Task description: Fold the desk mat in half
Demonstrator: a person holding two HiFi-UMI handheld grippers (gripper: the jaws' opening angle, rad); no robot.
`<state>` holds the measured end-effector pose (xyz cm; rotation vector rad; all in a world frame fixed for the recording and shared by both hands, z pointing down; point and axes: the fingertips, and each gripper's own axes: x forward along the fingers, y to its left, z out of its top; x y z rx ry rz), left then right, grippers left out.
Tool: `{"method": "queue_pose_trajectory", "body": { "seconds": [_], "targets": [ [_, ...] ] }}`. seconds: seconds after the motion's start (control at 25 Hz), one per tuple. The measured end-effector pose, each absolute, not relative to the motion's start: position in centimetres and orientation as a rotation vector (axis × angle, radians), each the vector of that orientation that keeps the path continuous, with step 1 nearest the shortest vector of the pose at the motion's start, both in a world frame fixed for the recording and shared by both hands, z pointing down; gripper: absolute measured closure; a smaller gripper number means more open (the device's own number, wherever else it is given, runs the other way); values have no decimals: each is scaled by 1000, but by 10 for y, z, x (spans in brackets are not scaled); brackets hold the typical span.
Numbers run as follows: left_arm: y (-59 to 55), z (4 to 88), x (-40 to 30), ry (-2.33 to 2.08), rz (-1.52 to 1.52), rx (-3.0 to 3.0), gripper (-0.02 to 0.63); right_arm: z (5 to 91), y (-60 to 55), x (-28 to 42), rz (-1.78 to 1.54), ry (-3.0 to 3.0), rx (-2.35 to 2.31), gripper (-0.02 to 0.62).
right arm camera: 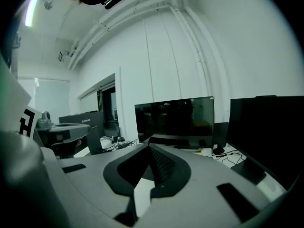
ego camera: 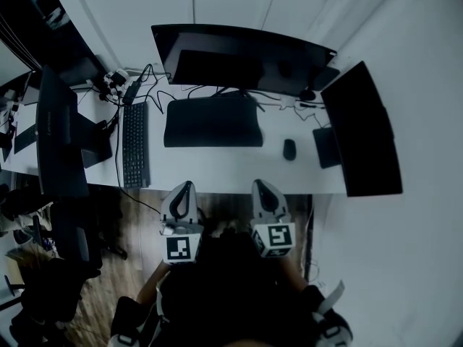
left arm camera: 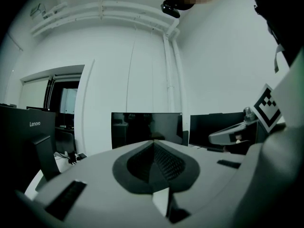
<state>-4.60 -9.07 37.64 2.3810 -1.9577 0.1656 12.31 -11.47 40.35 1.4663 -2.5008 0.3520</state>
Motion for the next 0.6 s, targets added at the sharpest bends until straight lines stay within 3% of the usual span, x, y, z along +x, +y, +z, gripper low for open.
{"method": "queue_pose_trajectory", "body": {
  "seconds": [0.6],
  "targets": [
    [-81, 376, -43, -1973, 149, 2380, 599, 402, -105, 121, 309, -2531, 1459, 589]
  ]
}}
